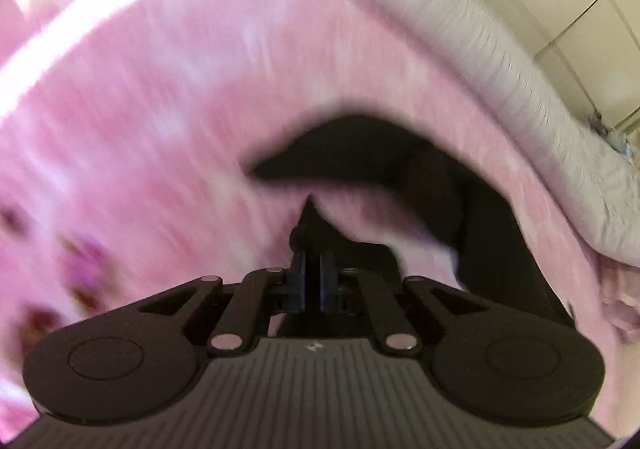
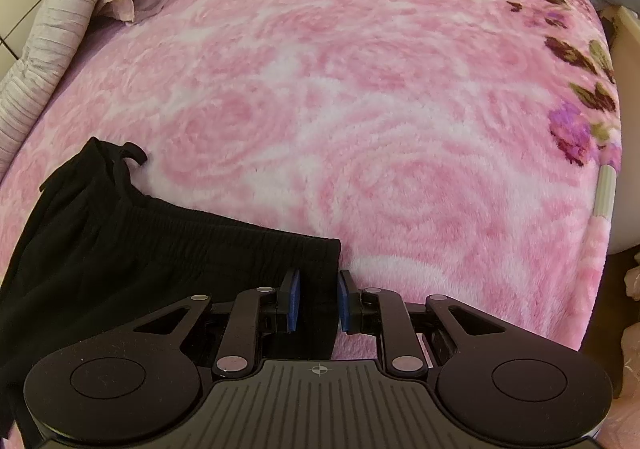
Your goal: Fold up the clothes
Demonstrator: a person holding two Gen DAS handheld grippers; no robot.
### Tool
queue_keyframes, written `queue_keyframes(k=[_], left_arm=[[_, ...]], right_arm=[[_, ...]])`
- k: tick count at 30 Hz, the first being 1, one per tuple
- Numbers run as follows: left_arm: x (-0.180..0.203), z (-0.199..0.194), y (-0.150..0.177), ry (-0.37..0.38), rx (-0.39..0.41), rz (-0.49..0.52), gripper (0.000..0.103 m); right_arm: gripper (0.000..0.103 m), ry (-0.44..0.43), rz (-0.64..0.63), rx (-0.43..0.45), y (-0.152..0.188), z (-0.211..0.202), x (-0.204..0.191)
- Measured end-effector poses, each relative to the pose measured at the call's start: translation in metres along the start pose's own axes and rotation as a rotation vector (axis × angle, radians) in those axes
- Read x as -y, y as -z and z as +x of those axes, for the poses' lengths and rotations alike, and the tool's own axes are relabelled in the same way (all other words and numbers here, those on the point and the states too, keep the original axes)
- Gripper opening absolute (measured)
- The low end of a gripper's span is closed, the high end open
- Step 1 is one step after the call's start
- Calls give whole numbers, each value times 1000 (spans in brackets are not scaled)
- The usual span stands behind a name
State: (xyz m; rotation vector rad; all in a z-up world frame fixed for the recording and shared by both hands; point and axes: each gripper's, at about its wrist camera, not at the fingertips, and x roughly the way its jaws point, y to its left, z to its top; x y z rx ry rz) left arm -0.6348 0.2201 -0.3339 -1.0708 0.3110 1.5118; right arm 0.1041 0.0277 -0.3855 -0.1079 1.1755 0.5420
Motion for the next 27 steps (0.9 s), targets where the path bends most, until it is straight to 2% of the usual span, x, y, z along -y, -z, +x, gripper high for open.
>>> queue_keyframes(k=[2,3,4,7,9,12,13,17,18,19,21,22,23,27], left_arm=[[-21,-32,-2,-87,110,-38,6],[-34,-39,0,-139,112,-58,13],[-49,-38,4,-195,78,-73,18],[-93,-29,18,-325,-36,-160,15],[-119,-27,28,-306,-79,-267,15],[-132,-36,36,-248,-10,-413,23],[-132,-36,37,-241,-6,-421,26],[-125,-28,33,-250,-23,-362,25],[-117,-23,31,-266,-23,-314,25],[-109,-18,27,-286,-29,-254,14],[-90,-11,23,-325,-42,-98,7],[-80,-9,22,-345,-41,-28,6],[-74,-9,22,-367,-33,28,6],[-64,-21,27,-432,32,162,6]], right_arm=[[18,-4,0,0,1,0,1],[18,-6,3,0,1,0,1],[18,-9,6,1,1,0,1],[18,-17,16,1,3,-1,3],[18,-33,28,-8,2,-2,6],[19,-61,49,-34,1,-4,12],[19,-73,59,-41,1,-5,14],[19,-127,102,-59,3,-6,25],[19,-136,104,-59,4,-7,26],[19,-143,101,-57,5,-7,26],[19,-144,68,-50,5,-8,24],[19,-139,40,-44,5,-9,21],[10,-132,8,-34,6,-11,18],[6,-139,-25,39,9,-27,20]])
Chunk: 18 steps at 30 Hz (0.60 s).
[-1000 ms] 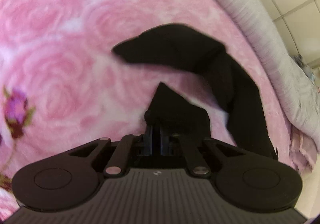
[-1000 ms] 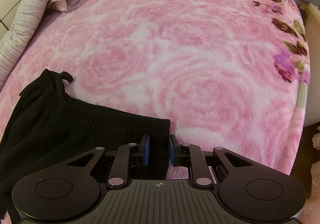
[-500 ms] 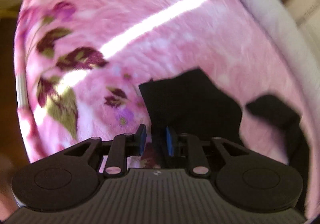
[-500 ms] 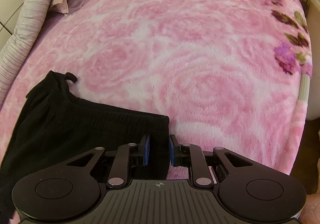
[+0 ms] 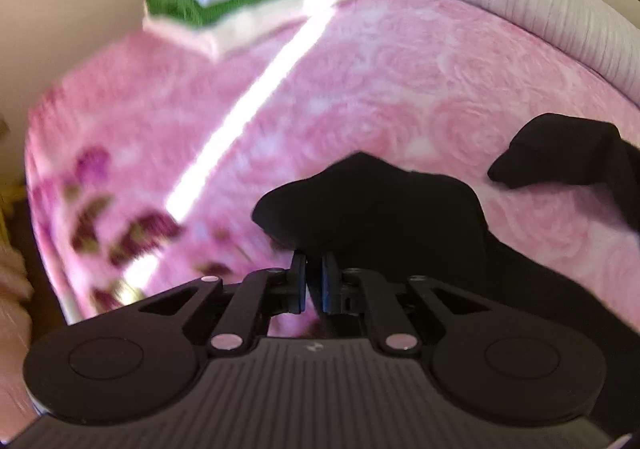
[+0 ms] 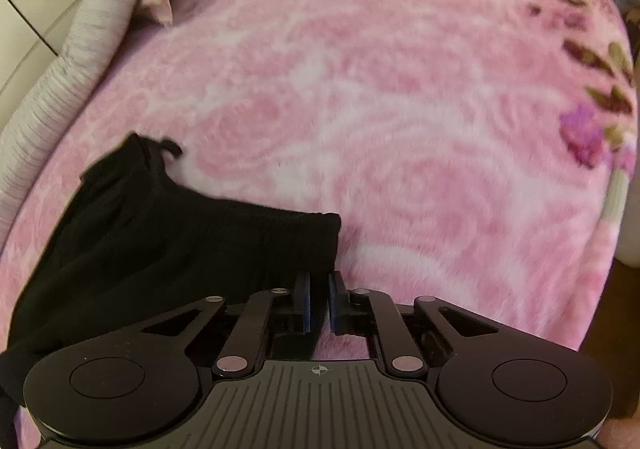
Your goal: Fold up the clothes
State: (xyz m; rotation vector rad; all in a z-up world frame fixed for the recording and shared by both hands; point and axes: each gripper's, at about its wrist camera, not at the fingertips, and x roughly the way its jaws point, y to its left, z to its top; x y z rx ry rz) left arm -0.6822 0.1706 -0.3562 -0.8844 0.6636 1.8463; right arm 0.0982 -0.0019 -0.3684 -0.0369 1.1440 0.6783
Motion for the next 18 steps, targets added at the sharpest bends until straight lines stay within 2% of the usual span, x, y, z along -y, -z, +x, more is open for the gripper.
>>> queue_keyframes(k=[4,11,15,18], left_arm=[[-11,-6,8,-15,-3,41,7],[-33,-17,30,-33,-12,76,7],[-40,-6,44,-55,-62,104,12],[-37,-14,39,-90,-55,144,19]], right_arm=[[4,-24,-5,41,6,-21,7],[3,-12,4,-4,21,-34,27],[0,173,64,-86,28,-29,60],[1,180,-57,-118,25,-39,57]])
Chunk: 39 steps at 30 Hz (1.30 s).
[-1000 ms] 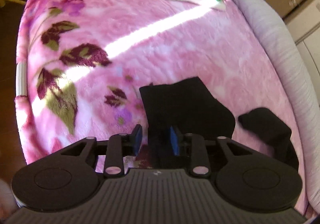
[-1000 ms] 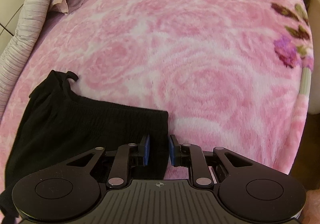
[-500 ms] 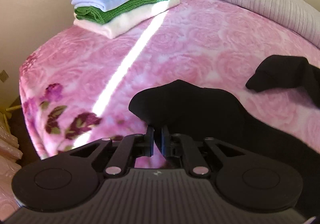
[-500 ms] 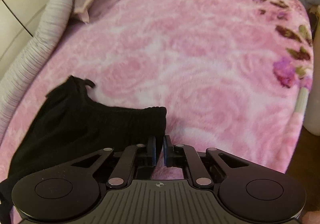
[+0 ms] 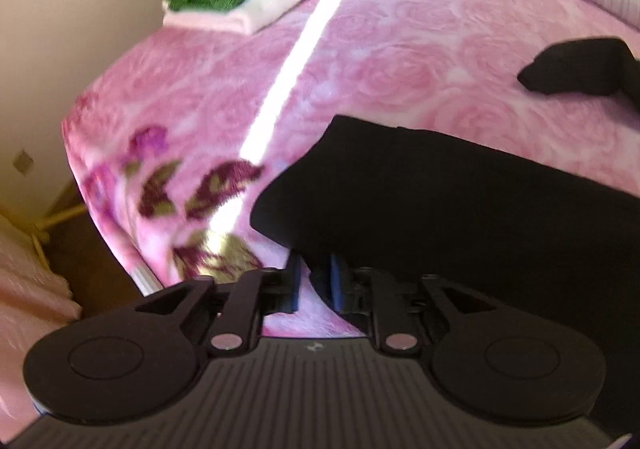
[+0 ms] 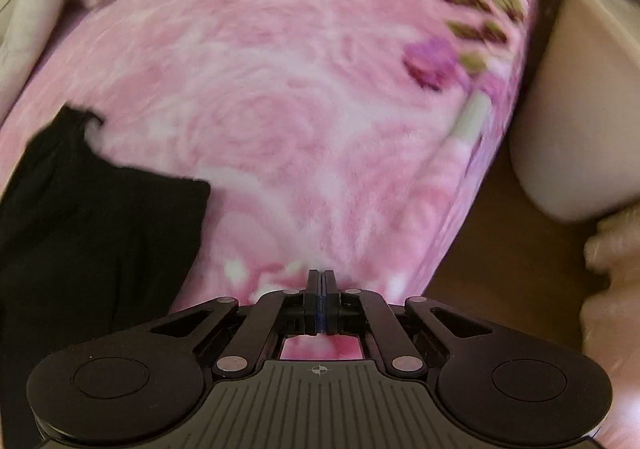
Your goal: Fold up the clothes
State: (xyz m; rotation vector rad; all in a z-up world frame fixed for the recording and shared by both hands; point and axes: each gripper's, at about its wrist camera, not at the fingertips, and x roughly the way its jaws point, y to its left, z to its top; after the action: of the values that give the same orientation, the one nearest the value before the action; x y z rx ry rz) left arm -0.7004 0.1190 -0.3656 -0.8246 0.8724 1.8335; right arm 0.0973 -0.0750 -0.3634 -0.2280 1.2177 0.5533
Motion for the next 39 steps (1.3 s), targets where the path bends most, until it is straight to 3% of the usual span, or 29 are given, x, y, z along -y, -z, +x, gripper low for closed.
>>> queue_keyframes(k=[2,6,11,15,19,22,26,27,28,29,32,36,39], left_arm=[[-7,-11,-6,-2,6,-48,21],[-25,-37,-18,6,19,-184,19],[-2,-51,-42,204,54,-218,31],[35,-26,-66,415,5,-286,34],[70,18,-90,548,-81,-396,34],[90,51,-110,598,-127,-470,32],[113,90,-135,605,-159,-494,32],[117,100,-139,596,-166,-480,30],[121,108,-144,589,-167,-466,16],[126,115,-149,583,-160,-441,1],[135,121,-180,577,-114,-340,0],[134,102,-257,587,122,-213,0],[135,86,-318,613,251,-148,0]], right_arm=[[2,30,-119,21,-6,-8,-13],[8,30,-177,33,-23,-6,-33],[23,-73,-208,53,-40,-2,-76],[30,-161,-298,58,-46,5,-134],[33,-192,-449,62,-37,11,-202],[35,-214,-524,65,-24,12,-245],[36,-218,-516,38,-8,19,-280],[36,-214,-502,29,-5,22,-285],[36,-208,-488,19,-2,26,-291],[36,-202,-475,11,1,28,-295],[36,-179,-448,7,9,30,-303],[37,-149,-415,22,10,25,-310],[37,-138,-362,27,9,23,-312]])
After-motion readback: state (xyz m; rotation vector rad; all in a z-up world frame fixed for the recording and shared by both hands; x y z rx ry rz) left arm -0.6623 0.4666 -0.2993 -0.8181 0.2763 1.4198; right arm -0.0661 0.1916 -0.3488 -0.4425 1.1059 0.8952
